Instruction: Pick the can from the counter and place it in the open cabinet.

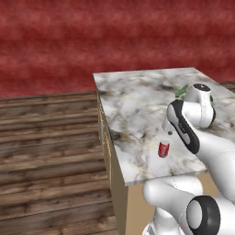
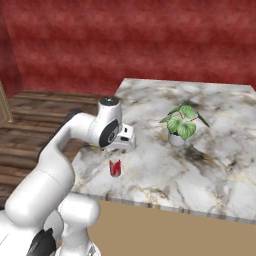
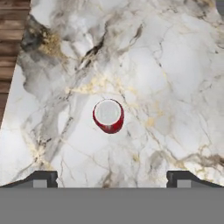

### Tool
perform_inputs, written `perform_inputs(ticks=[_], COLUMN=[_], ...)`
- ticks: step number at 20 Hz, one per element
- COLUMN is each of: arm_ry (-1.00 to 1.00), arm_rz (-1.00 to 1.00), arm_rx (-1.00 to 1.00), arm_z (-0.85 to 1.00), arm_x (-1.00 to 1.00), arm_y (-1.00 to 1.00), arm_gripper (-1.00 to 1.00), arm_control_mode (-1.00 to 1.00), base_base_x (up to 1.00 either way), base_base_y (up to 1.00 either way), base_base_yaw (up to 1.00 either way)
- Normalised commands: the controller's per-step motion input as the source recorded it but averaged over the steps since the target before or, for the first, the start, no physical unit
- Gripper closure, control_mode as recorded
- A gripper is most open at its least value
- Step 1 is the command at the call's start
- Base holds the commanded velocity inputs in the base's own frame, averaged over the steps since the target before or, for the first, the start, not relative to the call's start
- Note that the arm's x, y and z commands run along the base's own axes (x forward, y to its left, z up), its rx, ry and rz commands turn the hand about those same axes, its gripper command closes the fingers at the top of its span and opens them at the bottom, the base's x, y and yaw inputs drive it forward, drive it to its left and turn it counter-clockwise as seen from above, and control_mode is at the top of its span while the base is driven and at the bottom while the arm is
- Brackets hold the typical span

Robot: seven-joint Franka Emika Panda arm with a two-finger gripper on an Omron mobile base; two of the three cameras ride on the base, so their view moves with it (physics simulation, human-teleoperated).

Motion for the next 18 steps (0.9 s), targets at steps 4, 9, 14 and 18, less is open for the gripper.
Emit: perform_inputs(ticks=[4, 9, 14, 18], arm_ry=[-0.08, -0.09, -0.08, -0.16], arm_rz=[0.15, 0.24, 0.21, 0.17], arm_rx=[0.12, 0.2, 0.21, 0.15], arm_z=[-0.06, -0.08, -0.18, -0.21], arm_x=[0.0, 0.0, 0.0, 0.0], arm_y=[-0.03, -0.1, -0.13, -0.18], arm_gripper=[-1.0, -1.0, -1.0, -1.0], arm_control_mode=[-1.0, -1.0, -1.0, -1.0], base_base_x=[0.0, 0.0, 0.0, 0.0], base_base_y=[0.0, 0.0, 0.0, 0.0], base_base_yaw=[0.0, 0.0, 0.0, 0.0])
